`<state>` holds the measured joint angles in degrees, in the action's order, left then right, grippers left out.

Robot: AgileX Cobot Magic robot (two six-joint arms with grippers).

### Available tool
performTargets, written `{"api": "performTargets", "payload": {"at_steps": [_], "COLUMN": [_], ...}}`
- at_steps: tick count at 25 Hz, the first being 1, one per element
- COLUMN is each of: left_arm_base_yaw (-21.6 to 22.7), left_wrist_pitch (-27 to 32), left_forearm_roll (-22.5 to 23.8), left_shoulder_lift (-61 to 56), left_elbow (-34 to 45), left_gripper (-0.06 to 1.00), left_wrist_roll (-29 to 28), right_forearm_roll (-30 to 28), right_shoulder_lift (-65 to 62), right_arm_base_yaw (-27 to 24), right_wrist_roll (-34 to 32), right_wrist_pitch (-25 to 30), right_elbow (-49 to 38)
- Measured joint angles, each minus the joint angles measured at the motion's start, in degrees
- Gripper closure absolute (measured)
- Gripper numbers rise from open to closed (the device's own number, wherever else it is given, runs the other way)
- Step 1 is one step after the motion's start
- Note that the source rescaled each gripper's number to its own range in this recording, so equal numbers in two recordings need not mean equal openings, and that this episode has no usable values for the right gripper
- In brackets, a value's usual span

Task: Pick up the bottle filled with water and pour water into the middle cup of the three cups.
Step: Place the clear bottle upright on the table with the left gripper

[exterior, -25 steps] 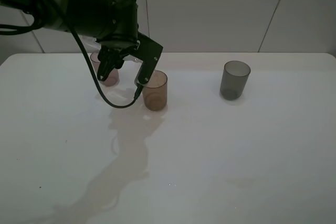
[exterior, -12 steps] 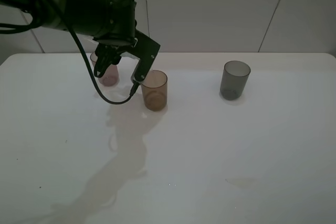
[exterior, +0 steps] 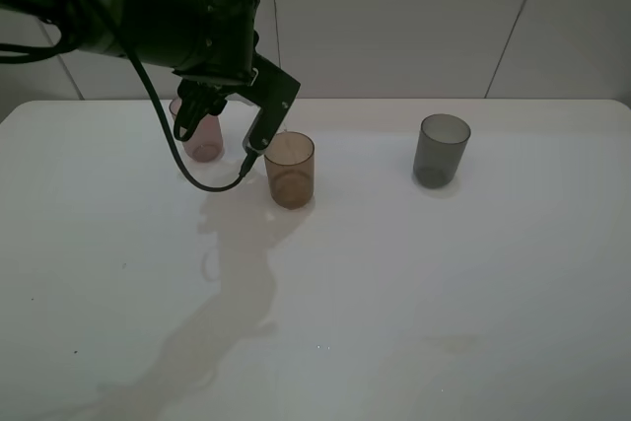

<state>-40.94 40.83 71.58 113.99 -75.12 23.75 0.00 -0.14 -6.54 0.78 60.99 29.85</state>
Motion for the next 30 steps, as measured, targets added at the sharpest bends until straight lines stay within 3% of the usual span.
{"api": "performTargets", "payload": {"at_steps": [15, 24, 30], "left_arm_base_yaw": [0.00, 0.00, 0.00], "left_wrist_pitch": [-0.62, -1.79, -3.81], "left_forearm_roll": [3.06, 9.41, 10.47], "left_shoulder_lift": [0.00, 0.00, 0.00], "left_elbow": [0.00, 2.98, 3.50], "left_gripper": [0.93, 0.93, 0.93], "left_wrist_roll": [0.92, 1.11, 1.11], "right_forearm_roll": [0.00, 0.00, 0.00], "right_shoulder_lift": [0.00, 0.00, 0.00], "right_arm_base_yaw": [0.00, 0.00, 0.00], "right_wrist_roll": [0.00, 0.00, 0.00], "right_wrist_pitch": [0.00, 0.00, 0.00], "right_elbow": [0.00, 0.00, 0.00]}}
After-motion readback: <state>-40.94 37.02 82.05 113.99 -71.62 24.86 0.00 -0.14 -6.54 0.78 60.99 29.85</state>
